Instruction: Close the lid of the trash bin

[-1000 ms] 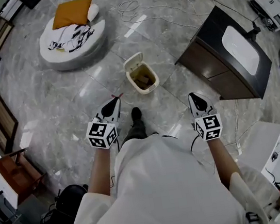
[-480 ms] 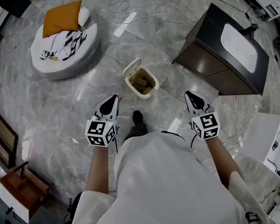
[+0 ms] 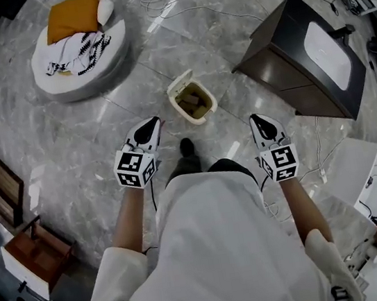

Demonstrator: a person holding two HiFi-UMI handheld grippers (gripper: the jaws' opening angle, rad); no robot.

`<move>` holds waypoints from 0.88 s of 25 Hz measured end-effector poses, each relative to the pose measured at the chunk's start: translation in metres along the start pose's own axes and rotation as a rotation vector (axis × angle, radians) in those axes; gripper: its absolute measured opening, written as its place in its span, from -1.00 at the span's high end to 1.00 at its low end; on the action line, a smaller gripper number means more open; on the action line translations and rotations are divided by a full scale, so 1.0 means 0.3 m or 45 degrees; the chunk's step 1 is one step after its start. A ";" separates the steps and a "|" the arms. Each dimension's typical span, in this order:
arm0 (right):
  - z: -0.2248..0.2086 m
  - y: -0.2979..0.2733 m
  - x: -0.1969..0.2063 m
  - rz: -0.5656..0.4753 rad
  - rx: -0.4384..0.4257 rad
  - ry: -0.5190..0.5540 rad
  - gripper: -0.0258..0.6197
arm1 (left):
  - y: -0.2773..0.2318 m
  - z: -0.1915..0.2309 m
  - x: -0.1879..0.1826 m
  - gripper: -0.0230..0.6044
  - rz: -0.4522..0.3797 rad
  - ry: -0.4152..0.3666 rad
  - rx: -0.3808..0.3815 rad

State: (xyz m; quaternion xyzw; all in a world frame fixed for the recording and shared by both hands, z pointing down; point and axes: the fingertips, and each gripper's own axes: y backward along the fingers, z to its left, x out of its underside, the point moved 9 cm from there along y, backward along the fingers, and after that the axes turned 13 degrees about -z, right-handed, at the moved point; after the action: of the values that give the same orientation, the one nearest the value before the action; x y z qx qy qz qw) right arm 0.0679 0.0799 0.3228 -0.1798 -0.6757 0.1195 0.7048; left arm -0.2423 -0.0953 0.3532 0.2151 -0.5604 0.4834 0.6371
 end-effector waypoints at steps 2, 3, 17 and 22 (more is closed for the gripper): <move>0.004 -0.022 0.003 0.015 -0.007 -0.010 0.82 | -0.018 0.018 0.003 0.87 0.011 -0.001 0.008; 0.007 -0.032 0.007 0.022 -0.012 -0.012 0.82 | -0.027 0.025 0.006 0.87 0.016 0.000 0.011; -0.054 -0.092 0.074 0.083 -0.078 -0.019 0.82 | -0.173 0.019 0.068 0.87 0.077 0.006 0.028; -0.134 -0.112 0.110 0.104 -0.144 -0.011 0.82 | -0.254 -0.017 0.095 0.86 0.089 0.007 -0.007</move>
State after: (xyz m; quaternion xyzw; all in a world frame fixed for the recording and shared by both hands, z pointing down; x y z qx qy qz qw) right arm 0.1075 0.0593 0.3659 -0.2462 -0.6765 0.1105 0.6852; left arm -0.1772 -0.1138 0.3984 0.1924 -0.5672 0.5044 0.6220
